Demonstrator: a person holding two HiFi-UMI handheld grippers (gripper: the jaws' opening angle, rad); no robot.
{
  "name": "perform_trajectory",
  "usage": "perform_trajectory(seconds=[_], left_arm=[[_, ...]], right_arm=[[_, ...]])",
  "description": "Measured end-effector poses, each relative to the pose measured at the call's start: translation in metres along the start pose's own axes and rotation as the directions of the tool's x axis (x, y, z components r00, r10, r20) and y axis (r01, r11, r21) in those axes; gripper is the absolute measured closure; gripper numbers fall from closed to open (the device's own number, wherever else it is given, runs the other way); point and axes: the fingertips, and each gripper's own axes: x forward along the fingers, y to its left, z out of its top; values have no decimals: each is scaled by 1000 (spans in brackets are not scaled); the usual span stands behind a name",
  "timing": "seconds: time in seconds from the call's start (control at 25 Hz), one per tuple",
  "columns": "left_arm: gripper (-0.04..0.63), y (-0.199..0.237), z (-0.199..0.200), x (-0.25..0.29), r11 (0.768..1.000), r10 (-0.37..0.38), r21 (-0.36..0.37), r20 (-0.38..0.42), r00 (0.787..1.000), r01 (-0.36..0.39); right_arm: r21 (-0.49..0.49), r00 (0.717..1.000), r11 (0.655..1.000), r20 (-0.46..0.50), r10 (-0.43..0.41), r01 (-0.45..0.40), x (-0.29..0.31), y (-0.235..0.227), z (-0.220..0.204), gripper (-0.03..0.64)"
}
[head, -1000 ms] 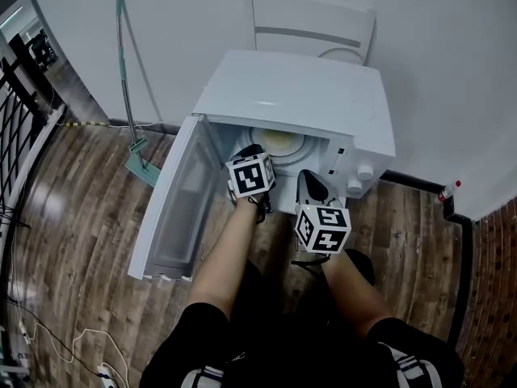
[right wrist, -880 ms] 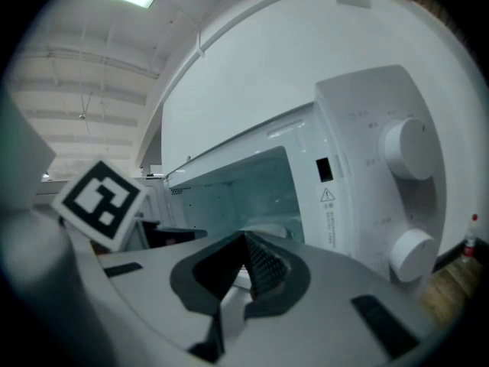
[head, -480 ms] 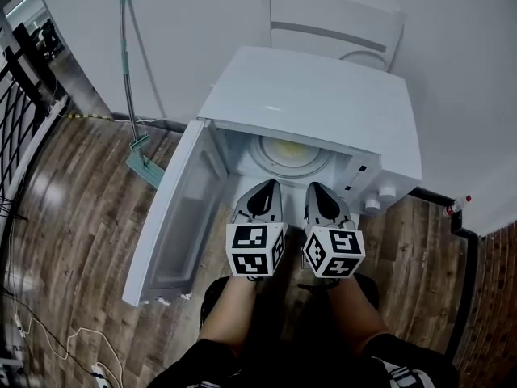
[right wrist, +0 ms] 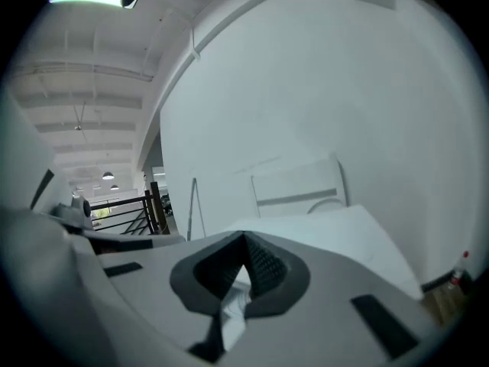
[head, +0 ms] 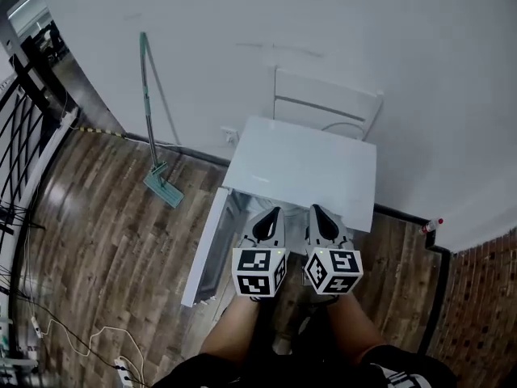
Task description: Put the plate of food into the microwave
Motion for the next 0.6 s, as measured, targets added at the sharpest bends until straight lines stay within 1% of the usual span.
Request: perform_trajectory(seconds=[0.2,0.32,0.44,0.52,0.6], left_arm=[[598,-43,141,-51,1000,-17,-17,12,1000,17],[598,-67,209,-81,1000,-17,4,21,1000,17],[598,-86,257,-101,999,-28,17,46,999,28],[598,-96,279,-110,999,-27,49,69,997,24],[598,-104,290,-119,997,-26,69,88,996,20]], right_arm=[[-18,1000,1000,29,9,-8,-46,36,156,604],[-44,999,999,48,10,-8,-75,53,229,604],[-56,997,998,79,8,-4,-96,59,279,604],[-65,995,998,102,11,-4,-106,61,299,604],[-67,993,998,121,13,-5,-115,62,310,604]])
